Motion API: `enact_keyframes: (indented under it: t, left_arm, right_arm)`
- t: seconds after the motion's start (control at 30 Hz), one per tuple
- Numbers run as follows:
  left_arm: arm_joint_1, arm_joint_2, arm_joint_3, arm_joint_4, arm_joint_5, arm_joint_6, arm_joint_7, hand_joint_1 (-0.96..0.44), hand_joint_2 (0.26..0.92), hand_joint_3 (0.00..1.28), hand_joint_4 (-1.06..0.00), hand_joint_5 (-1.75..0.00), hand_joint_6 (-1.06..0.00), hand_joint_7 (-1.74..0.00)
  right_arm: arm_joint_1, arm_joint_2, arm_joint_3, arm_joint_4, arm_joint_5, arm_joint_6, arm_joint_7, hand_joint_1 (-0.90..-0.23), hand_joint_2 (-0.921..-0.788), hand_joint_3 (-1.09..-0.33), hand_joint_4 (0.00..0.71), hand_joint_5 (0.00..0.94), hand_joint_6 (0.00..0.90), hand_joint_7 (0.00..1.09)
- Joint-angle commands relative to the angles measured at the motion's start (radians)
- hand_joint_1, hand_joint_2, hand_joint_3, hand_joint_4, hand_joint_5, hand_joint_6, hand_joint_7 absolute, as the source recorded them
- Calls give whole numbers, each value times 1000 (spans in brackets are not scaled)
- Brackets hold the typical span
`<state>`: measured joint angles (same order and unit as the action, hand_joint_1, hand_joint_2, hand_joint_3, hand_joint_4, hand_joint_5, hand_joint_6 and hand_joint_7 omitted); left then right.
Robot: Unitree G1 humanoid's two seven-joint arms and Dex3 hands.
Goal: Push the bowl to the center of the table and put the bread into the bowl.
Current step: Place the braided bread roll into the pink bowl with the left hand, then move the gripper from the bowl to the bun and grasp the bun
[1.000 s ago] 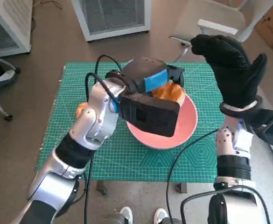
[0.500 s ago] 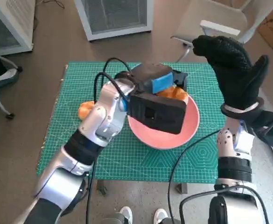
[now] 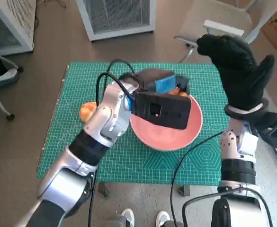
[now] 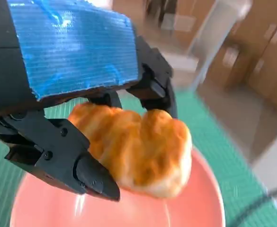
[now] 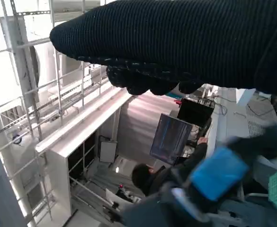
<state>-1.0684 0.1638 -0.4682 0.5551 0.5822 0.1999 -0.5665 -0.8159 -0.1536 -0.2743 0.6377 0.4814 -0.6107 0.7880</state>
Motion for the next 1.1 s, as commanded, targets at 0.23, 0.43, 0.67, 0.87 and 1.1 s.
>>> enact_keyframes:
  t: [0.23,0.43,0.67,0.87,1.1]
  left_arm:
    - [-5,1,-6,10,-5,-18,7,-250,832,2,-16,-4,-209,-75]
    - [-3,3,-7,11,-3,-23,12,-256,832,1,-3,0,-212,-59]
    - [10,16,-13,-1,15,-18,29,-272,830,0,0,1,-211,-45]
    - [13,21,-16,-2,16,-25,37,-285,828,0,1,1,-211,-40]
    - [12,22,-18,-2,14,-25,38,-286,828,0,1,1,-213,-37]
  right_arm:
    - [22,-2,3,6,-13,3,-11,-651,-921,-687,272,1,240,238]
    - [21,-2,4,7,-13,2,-12,-650,-921,-688,272,1,242,234]
    - [14,1,4,18,-5,8,-2,-645,-921,-691,272,1,245,229]
    - [13,0,4,21,-4,7,1,-642,-921,-692,272,1,248,225]
    - [12,0,4,21,-4,7,1,-642,-921,-692,272,1,251,221]
